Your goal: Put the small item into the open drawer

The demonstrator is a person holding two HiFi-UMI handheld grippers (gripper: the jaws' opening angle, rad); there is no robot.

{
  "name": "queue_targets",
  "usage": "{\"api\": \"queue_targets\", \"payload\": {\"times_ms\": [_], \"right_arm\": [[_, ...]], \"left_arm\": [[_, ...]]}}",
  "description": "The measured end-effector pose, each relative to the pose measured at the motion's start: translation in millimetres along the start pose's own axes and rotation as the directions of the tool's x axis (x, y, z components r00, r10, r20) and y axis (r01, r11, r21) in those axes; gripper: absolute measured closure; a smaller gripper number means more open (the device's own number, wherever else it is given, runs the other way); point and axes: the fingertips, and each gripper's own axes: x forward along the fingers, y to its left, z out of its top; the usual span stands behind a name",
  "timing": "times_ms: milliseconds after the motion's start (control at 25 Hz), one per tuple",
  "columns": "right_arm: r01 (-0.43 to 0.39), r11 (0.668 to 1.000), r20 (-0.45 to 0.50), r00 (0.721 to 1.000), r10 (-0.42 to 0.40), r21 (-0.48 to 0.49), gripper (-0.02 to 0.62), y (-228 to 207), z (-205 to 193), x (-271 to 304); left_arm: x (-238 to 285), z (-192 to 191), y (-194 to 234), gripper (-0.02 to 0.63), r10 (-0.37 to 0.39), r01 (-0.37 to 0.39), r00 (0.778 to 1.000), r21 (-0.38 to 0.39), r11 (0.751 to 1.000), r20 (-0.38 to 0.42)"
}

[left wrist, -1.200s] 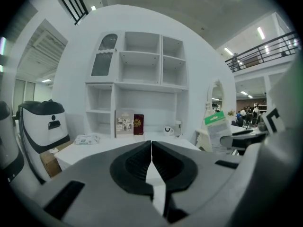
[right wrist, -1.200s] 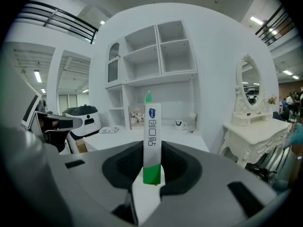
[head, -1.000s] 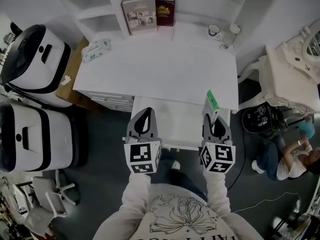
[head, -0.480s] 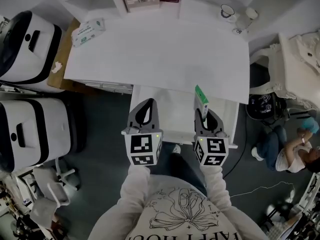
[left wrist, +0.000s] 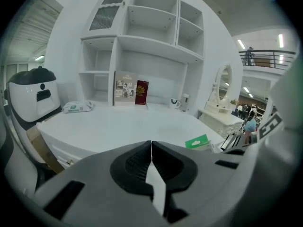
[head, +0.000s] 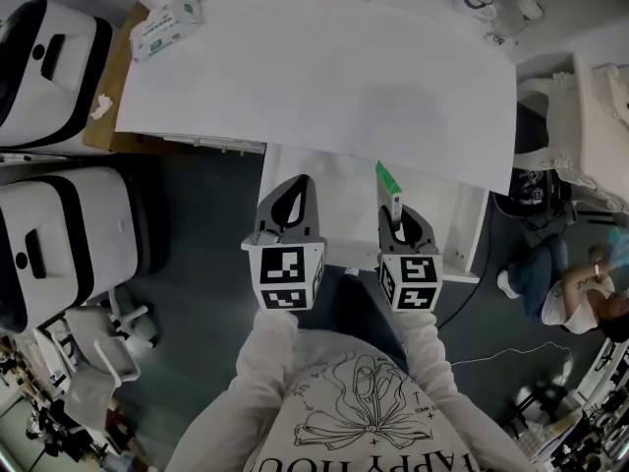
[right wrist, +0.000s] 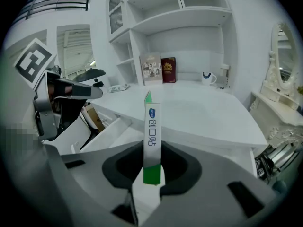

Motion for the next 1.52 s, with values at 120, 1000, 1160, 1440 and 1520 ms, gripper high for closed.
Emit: {"api": "queue_targets", "payload": {"times_ms": [120,1000,1160,1440,1520], "right_arm": [[-0.005,1.000,-0.046,0.999,0.004,-0.009,0.506,5,-13,12],[-0.011,0.999,-0.412,0.911,-0.004,-0.034,0.506,2,-94,86],[-0.009,0.999,-0.423,0.906,-0.005,-0.031,0.505,1,-100,91],[0.007,1.000,-0.445,0.896,-0.011,-0.010,0.503,4,-106,98],[0.007,1.000,-0.441,0.898,-0.012,-0.012,0.502,3,-106,101]], "left_arm": [[4,-8,5,0.600,-0.007,0.007,1.000,-0.008,1.000,-0.019],[20,-42,27,0.600,-0.030,0.026,0.996,-0.043,0.999,-0.087],[19,-46,29,0.600,-0.026,0.021,0.995,-0.051,0.998,-0.092],[15,-53,32,0.600,-0.025,0.019,0.995,-0.063,0.998,-0.101],[14,-54,32,0.600,-0.021,0.015,0.995,-0.066,0.998,-0.097]]}}
